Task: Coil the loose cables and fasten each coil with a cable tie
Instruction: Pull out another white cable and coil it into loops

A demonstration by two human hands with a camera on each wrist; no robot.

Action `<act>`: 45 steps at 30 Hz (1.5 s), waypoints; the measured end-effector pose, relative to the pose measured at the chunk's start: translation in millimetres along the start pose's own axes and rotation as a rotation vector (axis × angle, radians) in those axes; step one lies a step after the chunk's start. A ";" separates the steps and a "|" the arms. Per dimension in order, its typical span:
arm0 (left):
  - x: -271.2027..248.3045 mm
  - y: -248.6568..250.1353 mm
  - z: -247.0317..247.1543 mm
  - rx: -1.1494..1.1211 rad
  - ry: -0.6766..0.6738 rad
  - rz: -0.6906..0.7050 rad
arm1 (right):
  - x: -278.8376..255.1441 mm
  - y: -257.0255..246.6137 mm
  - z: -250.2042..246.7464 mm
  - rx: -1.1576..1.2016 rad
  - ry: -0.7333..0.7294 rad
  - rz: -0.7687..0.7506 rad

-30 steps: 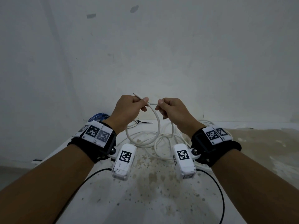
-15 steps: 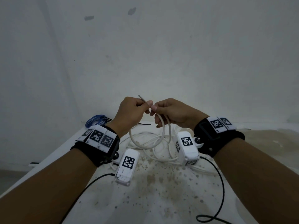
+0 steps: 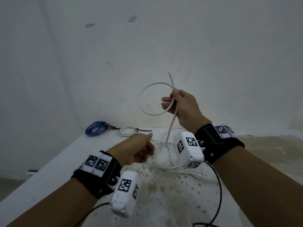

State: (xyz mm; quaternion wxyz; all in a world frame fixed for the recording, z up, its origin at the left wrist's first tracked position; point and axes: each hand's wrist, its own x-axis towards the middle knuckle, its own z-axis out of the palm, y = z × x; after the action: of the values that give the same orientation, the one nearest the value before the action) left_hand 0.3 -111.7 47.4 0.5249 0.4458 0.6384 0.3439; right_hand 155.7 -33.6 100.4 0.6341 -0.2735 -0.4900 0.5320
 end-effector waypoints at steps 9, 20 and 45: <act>25.3 37.1 66.4 -1.176 0.082 0.167 | -23.4 17.9 -1.2 0.103 0.209 -0.010; 24.7 40.6 78.7 -1.080 0.204 0.460 | -20.1 13.7 -27.9 0.247 0.273 0.065; 31.9 37.5 45.0 -0.445 0.519 0.550 | -38.9 52.3 -18.4 -0.069 0.158 0.043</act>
State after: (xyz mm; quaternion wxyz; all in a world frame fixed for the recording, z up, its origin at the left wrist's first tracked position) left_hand 50.4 -69.5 60.3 0.3193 0.3739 0.5170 0.7006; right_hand 153.0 -52.1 35.3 0.6496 -0.3466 -0.4503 0.5050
